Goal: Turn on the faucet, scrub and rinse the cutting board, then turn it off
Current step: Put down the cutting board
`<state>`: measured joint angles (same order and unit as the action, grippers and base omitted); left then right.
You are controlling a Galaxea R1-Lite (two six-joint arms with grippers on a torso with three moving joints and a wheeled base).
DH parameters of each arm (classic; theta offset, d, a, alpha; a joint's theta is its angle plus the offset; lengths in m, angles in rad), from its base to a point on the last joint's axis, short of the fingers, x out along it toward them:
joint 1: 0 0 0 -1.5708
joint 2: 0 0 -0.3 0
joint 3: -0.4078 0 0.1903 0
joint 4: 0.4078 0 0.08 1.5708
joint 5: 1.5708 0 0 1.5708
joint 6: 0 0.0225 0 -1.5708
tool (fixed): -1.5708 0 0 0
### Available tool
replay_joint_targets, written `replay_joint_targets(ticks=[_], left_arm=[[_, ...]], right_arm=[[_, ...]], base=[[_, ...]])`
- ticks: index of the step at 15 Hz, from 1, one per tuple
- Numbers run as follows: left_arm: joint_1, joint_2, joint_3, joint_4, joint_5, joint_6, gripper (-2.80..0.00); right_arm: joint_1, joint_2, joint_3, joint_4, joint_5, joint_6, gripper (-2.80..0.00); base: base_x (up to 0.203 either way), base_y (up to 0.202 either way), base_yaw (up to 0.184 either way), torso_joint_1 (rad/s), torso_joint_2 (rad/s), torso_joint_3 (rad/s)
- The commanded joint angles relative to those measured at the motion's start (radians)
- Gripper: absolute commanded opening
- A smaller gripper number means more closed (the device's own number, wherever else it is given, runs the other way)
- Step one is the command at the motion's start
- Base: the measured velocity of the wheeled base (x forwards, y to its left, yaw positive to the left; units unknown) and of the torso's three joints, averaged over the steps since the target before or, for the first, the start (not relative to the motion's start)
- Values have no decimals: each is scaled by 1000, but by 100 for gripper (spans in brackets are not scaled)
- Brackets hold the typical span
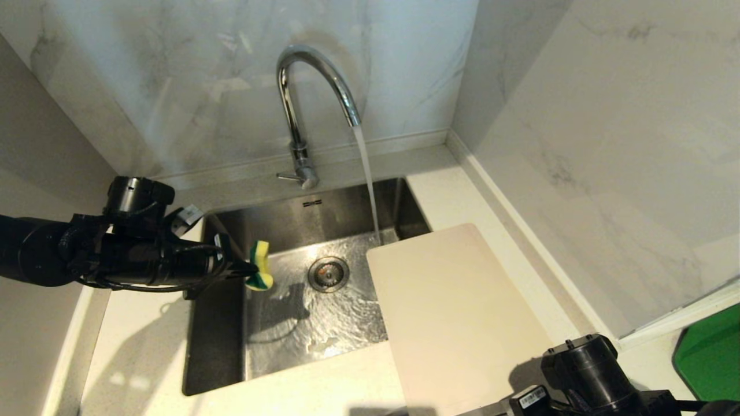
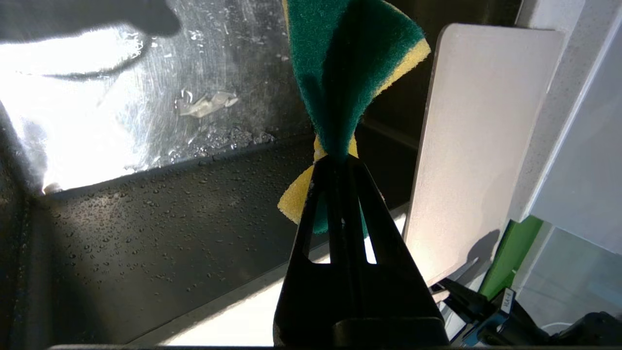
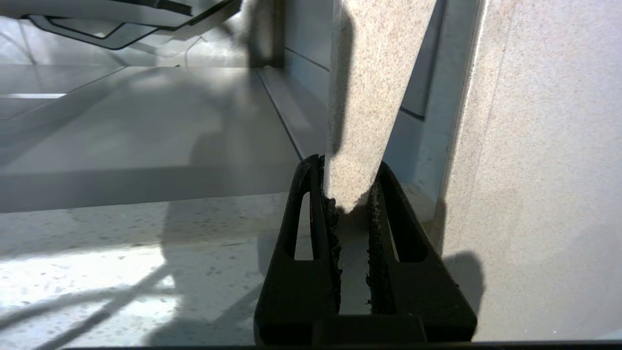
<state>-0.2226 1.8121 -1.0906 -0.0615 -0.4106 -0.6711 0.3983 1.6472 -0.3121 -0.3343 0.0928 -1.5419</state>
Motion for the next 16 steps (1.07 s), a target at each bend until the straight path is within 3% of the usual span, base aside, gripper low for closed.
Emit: replay_joint_targets(ticks=[1,16], left_arm=[[2,0,0,-1,-2,-4,-280],[2,33,-2,-3,-1,-1,-280]], right_arm=[[1,22,4,-2,1,-9,-280],[-1,177,-44,-5,47,57,-280]], base=[[0,0,0,0,0,0],[0,0,0,0,0,0]])
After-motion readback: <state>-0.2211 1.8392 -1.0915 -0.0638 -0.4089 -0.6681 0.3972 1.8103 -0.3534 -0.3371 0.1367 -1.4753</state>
